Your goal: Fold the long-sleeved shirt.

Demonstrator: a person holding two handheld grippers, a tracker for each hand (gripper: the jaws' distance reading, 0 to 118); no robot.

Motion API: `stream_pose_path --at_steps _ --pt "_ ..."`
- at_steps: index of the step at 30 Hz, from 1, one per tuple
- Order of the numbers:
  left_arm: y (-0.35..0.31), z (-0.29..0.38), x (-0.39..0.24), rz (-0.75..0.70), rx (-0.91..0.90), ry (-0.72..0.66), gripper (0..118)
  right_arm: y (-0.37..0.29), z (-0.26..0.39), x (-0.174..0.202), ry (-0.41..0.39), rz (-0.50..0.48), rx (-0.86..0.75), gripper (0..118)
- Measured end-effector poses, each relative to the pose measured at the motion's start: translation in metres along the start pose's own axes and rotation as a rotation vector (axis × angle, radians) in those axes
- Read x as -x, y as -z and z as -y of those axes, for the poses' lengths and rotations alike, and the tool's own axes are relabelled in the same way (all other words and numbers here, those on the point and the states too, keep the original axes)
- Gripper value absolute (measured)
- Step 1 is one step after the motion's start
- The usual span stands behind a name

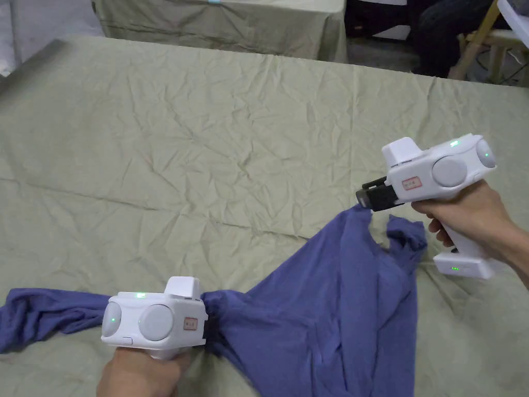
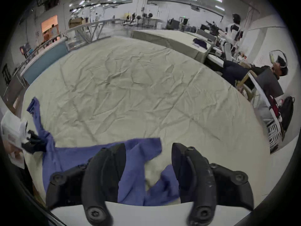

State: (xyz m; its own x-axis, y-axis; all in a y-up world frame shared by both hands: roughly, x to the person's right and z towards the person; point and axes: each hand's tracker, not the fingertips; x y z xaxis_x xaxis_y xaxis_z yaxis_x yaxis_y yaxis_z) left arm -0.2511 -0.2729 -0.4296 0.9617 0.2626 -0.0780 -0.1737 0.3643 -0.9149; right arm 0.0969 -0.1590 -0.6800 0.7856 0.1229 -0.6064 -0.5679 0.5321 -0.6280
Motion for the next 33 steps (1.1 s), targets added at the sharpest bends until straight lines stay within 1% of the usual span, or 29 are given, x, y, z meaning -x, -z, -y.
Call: stream_pose_path --at_steps 1,4,8,10,12,13,14,15,16,17,18,19,21,22,23,26,29,31,33 --pt "0.000 0.000 0.000 0.000 0.000 0.001 4 0.009 -0.006 -0.004 0.008 -0.009 0.027 65" --pt "0.003 0.001 0.001 0.000 -0.006 0.003 4 0.045 -0.014 -0.011 -0.030 -0.016 0.103 65" --pt "0.004 0.001 0.001 0.001 -0.012 0.014 4 0.089 -0.006 -0.007 -0.042 -0.072 0.208 61" --pt "0.005 0.000 0.002 0.004 -0.011 0.016 4 0.109 0.003 0.000 -0.048 -0.078 0.273 55" --pt "0.005 0.000 0.002 0.008 -0.008 0.013 4 0.106 0.007 0.007 -0.028 -0.033 0.213 55" --pt "0.005 -0.001 0.002 0.010 -0.009 0.010 4 0.105 0.006 0.008 -0.026 -0.031 0.220 54" --pt "0.006 -0.001 0.002 0.011 -0.009 0.009 4 0.100 0.007 0.009 -0.042 -0.027 0.215 53" --pt "0.006 0.000 0.002 0.011 -0.012 0.015 4 0.095 0.006 0.010 -0.065 -0.031 0.212 47" --pt "0.006 0.000 0.001 0.010 -0.013 0.017 4 0.091 0.006 0.012 -0.068 -0.041 0.215 30" --pt "0.006 0.000 0.001 0.010 -0.015 0.017 4 0.090 0.003 0.014 -0.077 -0.030 0.223 11" --pt "0.006 0.000 0.001 0.011 -0.019 0.014 4 0.086 0.004 0.019 -0.083 0.015 0.220 9" --pt "0.005 0.002 0.001 0.012 -0.026 0.012 4 0.082 0.005 0.025 -0.075 0.025 0.214 8" --pt "0.003 0.004 0.002 0.018 -0.041 0.007 3 0.071 0.007 0.035 -0.105 0.069 0.171 8" --pt "0.000 0.004 0.002 0.023 -0.047 0.000 3 0.062 0.007 0.037 -0.097 0.076 0.147 8" --pt "-0.006 0.003 0.001 0.021 -0.055 0.004 3 0.050 0.007 0.038 -0.071 0.079 0.116 8" --pt "-0.024 0.001 -0.007 -0.008 -0.121 0.087 3 0.005 0.002 0.038 -0.006 0.088 0.023 8" --pt "-0.049 -0.008 -0.009 0.016 -0.184 0.056 3 -0.048 -0.002 0.040 0.015 0.091 -0.080 7" --pt "-0.073 -0.016 -0.011 0.007 -0.246 0.077 3 -0.088 -0.004 0.046 -0.015 0.129 -0.131 7" --pt "-0.096 -0.025 -0.013 0.003 -0.291 0.129 3 -0.128 -0.005 0.051 -0.025 0.150 -0.191 7"
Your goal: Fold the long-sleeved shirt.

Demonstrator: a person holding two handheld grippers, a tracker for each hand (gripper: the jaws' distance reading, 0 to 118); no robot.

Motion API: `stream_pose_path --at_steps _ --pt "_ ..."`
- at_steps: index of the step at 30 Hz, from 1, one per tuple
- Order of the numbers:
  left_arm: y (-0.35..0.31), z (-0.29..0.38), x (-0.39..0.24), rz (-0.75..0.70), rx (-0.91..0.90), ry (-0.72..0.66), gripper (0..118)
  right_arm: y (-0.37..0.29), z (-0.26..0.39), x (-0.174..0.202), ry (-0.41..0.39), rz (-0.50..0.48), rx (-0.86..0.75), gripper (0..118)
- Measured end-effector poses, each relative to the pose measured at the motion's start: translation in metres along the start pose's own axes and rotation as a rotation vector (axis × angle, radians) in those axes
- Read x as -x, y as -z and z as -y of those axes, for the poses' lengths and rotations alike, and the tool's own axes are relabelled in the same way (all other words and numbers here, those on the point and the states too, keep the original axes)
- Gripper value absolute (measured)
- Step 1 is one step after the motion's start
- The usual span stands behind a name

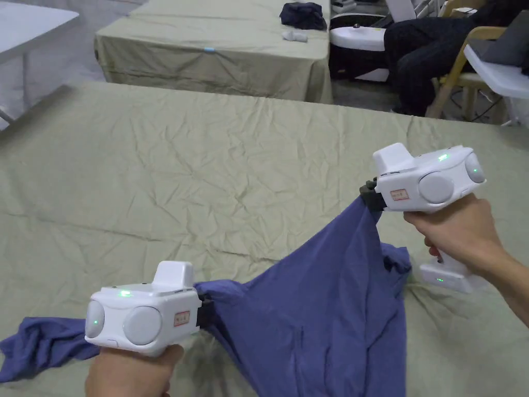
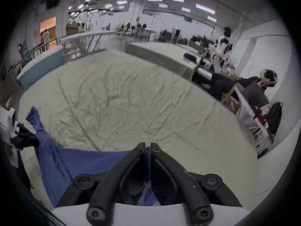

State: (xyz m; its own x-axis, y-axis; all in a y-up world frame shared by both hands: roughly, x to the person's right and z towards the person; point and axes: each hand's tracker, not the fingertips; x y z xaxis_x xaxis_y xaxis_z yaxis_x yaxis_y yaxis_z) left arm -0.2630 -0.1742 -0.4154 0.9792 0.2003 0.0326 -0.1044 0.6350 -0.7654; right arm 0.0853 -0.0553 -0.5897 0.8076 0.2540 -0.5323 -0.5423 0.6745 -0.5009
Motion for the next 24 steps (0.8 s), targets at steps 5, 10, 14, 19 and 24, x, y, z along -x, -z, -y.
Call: stream_pose_path --at_steps 5,10,14,19,24 --pt "-0.070 -0.052 0.003 -0.008 -0.158 0.061 3 -0.104 -0.019 -0.005 0.044 0.058 -0.143 7" --pt "-0.156 -0.108 0.001 -0.005 -0.325 0.152 3 -0.204 -0.040 -0.005 0.062 0.142 -0.298 8" --pt "-0.218 -0.152 -0.001 -0.019 -0.437 0.198 3 -0.272 -0.063 -0.004 0.070 0.193 -0.379 8" --pt "-0.294 -0.210 -0.003 -0.039 -0.588 0.217 3 -0.346 -0.094 -0.005 0.099 0.263 -0.493 7" --pt "-0.365 -0.263 -0.009 -0.026 -0.705 0.213 3 -0.405 -0.122 -0.003 0.120 0.312 -0.581 8"
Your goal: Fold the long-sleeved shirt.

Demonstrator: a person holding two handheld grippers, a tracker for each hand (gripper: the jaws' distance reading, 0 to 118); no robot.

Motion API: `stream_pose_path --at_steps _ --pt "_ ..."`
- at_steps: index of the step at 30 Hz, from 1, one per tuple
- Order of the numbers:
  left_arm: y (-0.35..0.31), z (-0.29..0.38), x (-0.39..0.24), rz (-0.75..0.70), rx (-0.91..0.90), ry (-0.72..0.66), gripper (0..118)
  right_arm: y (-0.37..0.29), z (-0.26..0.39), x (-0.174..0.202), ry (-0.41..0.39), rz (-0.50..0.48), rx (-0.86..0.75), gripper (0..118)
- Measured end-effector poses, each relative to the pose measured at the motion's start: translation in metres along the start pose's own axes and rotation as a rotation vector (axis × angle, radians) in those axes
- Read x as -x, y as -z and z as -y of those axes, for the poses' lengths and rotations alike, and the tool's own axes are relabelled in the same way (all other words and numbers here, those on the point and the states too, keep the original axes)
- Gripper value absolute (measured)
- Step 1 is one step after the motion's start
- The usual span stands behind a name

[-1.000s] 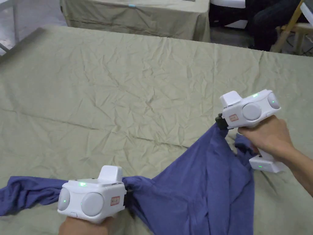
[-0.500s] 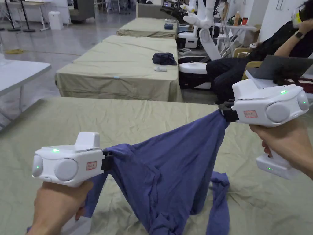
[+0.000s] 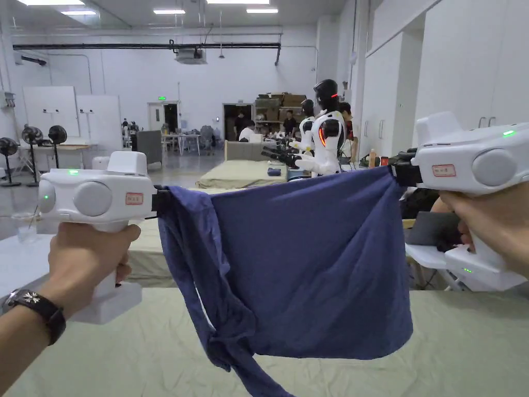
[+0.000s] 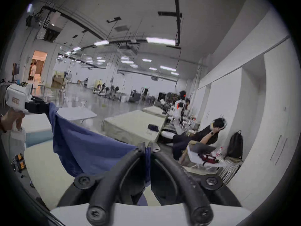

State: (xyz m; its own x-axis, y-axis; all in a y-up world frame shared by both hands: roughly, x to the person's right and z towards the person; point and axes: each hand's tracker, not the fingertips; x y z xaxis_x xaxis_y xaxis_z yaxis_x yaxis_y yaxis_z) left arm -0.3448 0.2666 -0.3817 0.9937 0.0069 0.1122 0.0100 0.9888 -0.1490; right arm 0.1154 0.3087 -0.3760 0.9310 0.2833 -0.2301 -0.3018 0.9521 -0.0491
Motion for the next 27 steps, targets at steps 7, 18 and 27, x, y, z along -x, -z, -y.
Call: stream_pose_path --at_steps 7,18,27 --pt "-0.033 -0.098 -0.002 0.008 -0.141 0.000 3 -0.026 -0.061 -0.012 0.010 0.066 -0.089 7" --pt "-0.072 -0.185 -0.013 -0.034 -0.277 0.029 3 -0.078 -0.137 -0.030 0.120 0.125 -0.208 7" --pt "-0.095 -0.212 -0.008 -0.035 -0.323 -0.005 3 -0.110 -0.173 -0.034 0.140 0.146 -0.265 7"
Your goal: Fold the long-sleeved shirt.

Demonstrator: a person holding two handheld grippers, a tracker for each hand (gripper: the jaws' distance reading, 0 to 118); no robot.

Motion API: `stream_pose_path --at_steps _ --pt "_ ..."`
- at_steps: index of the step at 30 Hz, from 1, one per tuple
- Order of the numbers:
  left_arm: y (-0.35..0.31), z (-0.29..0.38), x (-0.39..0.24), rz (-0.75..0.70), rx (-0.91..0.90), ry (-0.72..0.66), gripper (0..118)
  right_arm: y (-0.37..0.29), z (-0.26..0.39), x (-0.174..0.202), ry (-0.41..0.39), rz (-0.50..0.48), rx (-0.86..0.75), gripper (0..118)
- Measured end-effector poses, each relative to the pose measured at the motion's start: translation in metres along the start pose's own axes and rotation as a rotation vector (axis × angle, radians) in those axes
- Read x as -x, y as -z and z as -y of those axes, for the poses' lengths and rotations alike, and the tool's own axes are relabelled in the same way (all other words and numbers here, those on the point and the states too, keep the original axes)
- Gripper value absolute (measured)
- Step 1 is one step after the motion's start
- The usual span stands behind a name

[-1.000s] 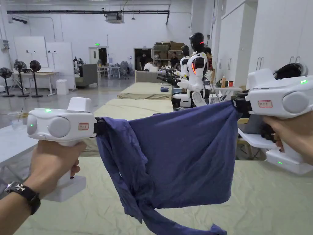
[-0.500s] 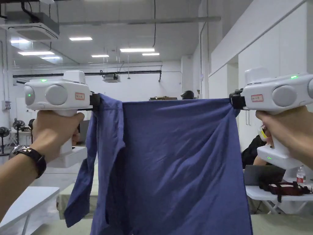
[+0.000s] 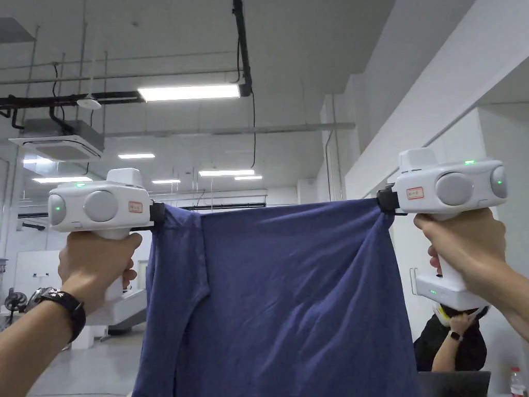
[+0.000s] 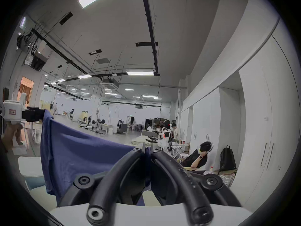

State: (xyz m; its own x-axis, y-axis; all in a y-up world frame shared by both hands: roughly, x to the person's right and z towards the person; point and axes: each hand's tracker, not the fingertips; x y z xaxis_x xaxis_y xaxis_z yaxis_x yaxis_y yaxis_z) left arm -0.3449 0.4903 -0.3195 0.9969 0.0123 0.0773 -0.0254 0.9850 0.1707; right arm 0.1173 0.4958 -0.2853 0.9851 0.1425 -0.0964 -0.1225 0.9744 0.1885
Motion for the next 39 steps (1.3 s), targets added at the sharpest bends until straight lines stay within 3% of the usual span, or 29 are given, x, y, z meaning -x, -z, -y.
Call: stream_pose_path --at_steps 17,39 --pt "0.041 0.014 -0.005 -0.002 0.016 0.029 3 0.043 0.019 -0.006 -0.011 0.022 0.023 7" --pt "0.253 0.064 -0.020 -0.003 0.059 0.073 3 0.246 0.093 -0.037 -0.055 0.086 0.081 7"
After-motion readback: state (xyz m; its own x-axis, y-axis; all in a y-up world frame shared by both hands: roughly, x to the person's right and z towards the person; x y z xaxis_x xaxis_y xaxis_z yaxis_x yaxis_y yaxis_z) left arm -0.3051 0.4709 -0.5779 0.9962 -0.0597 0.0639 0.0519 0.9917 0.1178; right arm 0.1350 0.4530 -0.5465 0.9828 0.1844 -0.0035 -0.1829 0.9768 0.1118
